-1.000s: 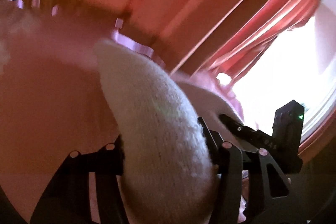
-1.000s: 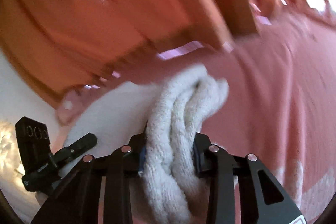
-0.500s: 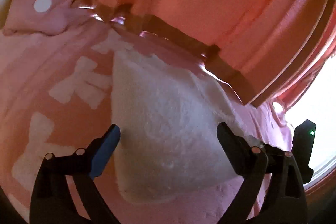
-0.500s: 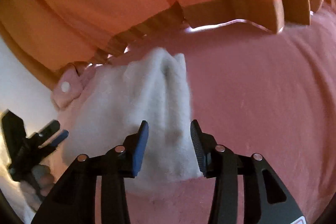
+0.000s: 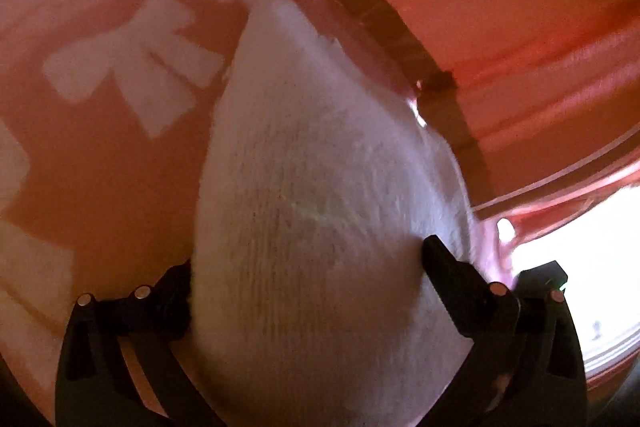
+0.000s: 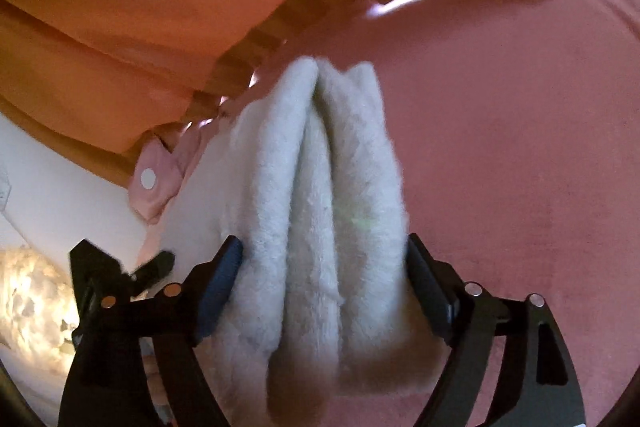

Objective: Fold small clothes

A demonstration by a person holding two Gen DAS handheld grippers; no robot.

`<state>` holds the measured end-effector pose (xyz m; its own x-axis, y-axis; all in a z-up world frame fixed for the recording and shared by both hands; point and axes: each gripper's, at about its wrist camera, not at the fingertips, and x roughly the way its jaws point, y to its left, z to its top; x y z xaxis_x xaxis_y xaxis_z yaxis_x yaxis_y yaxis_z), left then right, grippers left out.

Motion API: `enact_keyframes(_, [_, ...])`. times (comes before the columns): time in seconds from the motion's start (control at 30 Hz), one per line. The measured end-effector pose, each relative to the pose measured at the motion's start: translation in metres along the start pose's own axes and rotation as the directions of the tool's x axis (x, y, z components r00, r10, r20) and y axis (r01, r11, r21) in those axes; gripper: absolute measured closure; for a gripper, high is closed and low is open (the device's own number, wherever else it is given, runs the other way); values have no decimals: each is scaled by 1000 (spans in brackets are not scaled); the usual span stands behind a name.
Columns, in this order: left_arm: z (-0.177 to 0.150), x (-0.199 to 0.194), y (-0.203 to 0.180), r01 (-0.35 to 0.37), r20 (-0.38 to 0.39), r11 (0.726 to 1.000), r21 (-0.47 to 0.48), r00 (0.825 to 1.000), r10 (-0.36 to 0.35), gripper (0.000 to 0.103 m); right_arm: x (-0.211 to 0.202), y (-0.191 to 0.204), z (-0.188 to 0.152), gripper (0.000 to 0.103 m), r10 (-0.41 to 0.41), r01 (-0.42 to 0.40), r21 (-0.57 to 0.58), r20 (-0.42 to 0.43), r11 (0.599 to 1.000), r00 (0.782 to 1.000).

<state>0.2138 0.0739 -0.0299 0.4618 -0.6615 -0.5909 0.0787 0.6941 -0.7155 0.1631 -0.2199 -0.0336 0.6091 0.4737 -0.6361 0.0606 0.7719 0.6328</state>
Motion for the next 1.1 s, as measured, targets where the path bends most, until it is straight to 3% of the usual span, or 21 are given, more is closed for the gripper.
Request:
enact_keyframes(0.1, [-3,-6,-20,-21,65,993,114,998,14,31,-2,19,2,64,-36,41,-124,44,991,998])
enact_keyframes(0.17, [-7,-14,-44,-57,128,969,242,991,27,42,-21,42,2,75,-12,34,-197,112,980,994])
enact_keyframes(0.27, [-12,-29,-71,-63,205,931,360,979,-13,46,-62,72,-1,94,47,23,-286,236,958,970])
enact_keyframes(0.33, [-15,-32,-84,-64,231,906,419,972,-38,46,-68,74,-2,94,36,45,-305,255,951,966])
enact_keyframes(0.4, [-18,-18,-85,-134,220,884,447,975,36,43,-47,54,1,91,-75,122,-255,186,959,980])
enact_keyframes(0.47, [-18,-1,-73,-229,191,875,428,969,160,39,-29,27,4,86,-199,219,-160,128,963,971])
enact_keyframes(0.53, [-10,2,-52,-226,148,917,329,971,186,31,-32,16,9,71,-166,178,-102,118,979,979])
enact_keyframes(0.6, [-2,-4,-43,-187,127,947,262,979,159,26,-41,13,14,39,-122,132,-50,174,990,977])
enact_keyframes(0.67, [-2,-7,-43,-201,134,947,252,976,172,18,-43,14,17,28,-79,89,-38,206,995,975])
enact_keyframes(0.8, [-5,-4,-48,-225,131,938,264,972,196,17,-47,20,12,29,-76,88,-50,194,995,978])
enact_keyframes(0.97, [-8,-18,-55,-234,175,938,256,965,193,16,-54,48,5,31,-93,136,-187,224,973,970])
enact_keyframes(1.03, [-11,-28,-56,-265,215,933,243,953,214,15,-55,58,1,40,-146,212,-238,268,948,952])
enact_keyframes(1.07, [-12,-32,-55,-273,232,931,242,948,218,15,-60,62,-1,53,-147,229,-248,311,941,939])
enact_keyframes(1.1, [-14,-38,-56,-284,256,928,244,941,221,15,-71,70,-4,53,-124,234,-268,372,935,920])
